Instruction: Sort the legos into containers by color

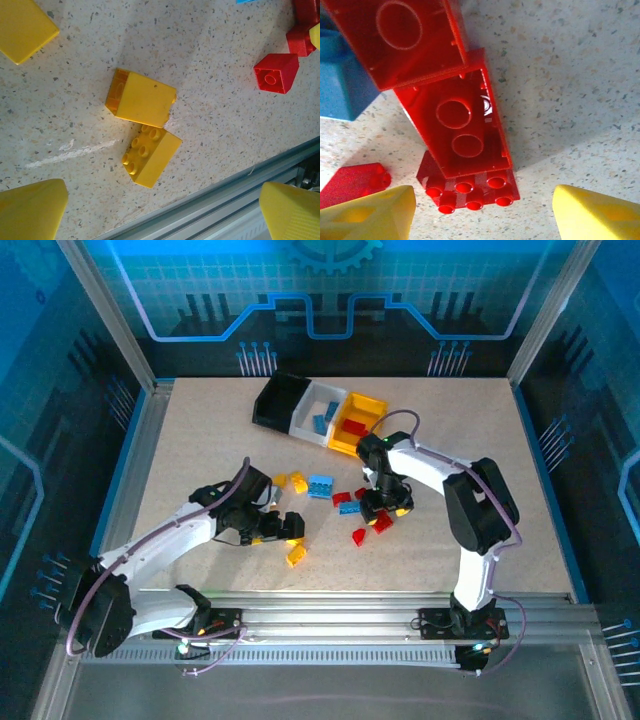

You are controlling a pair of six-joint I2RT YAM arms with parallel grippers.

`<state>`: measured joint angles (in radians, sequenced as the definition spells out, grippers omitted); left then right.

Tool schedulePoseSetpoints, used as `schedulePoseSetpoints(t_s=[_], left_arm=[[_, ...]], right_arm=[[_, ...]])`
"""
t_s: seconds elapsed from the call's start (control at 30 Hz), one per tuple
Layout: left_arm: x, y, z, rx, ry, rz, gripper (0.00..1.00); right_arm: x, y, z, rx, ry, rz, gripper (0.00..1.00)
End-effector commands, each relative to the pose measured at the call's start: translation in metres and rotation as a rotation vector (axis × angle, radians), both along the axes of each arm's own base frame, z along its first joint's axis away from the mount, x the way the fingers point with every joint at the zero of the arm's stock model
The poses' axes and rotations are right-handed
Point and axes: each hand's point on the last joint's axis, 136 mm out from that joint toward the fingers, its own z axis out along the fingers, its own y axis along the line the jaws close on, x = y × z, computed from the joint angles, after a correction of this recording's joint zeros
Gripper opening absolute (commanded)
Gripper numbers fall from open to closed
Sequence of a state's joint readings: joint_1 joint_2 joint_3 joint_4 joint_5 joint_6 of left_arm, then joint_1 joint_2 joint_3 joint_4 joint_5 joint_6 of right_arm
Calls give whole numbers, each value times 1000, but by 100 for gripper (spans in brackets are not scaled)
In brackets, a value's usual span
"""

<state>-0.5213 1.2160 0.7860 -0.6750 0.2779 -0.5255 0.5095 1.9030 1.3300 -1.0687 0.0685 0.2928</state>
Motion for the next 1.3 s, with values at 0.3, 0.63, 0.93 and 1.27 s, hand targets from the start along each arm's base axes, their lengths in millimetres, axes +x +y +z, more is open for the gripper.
schedulePoseSetpoints(t_s=[0.3, 0.63, 0.93, 1.27], left_arm=[[-2, -4, -3, -6, 31, 1, 99], [-2, -4, -4, -3, 35, 10, 99], [0, -4, -8, -3, 38, 20, 99], [9, -11, -8, -13, 41, 14, 99]], right_arm=[[-4, 6, -15, 1, 29, 78, 75], [-7, 10, -29, 8, 68, 74, 72], [-15, 7, -33, 9, 75, 45, 61], [-31, 1, -23, 2, 92, -23, 56]])
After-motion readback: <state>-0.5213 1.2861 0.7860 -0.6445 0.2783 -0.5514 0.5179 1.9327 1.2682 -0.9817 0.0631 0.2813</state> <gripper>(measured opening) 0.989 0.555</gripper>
